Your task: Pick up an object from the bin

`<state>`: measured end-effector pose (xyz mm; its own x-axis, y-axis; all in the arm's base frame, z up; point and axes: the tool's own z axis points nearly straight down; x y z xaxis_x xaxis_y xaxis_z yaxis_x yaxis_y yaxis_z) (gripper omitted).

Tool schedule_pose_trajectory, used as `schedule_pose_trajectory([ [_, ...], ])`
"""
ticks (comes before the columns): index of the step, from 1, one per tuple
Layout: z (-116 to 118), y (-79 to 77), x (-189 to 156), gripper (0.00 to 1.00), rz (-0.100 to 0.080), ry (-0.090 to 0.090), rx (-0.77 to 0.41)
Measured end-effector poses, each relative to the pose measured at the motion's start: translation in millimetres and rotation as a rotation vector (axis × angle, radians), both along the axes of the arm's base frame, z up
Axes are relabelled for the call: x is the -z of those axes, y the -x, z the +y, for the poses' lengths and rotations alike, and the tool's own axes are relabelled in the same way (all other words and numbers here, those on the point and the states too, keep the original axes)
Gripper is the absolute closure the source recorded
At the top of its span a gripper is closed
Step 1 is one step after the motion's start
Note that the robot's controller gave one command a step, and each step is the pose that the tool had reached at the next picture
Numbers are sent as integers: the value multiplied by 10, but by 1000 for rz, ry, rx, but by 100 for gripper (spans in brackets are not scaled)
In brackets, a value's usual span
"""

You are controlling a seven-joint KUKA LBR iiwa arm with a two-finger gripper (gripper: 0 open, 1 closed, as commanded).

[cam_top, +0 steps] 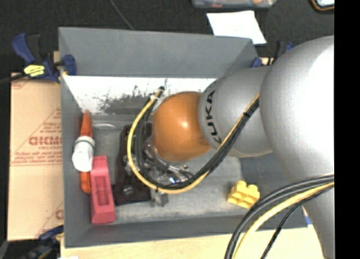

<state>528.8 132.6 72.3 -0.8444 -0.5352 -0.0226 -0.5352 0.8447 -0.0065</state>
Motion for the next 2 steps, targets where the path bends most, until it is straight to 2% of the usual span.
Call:
schedule_pose_trajectory([
  [1,701,-410,-1053,100,2,-8,241],
  [2,699,-408,-1049,100,3,-8,242],
])
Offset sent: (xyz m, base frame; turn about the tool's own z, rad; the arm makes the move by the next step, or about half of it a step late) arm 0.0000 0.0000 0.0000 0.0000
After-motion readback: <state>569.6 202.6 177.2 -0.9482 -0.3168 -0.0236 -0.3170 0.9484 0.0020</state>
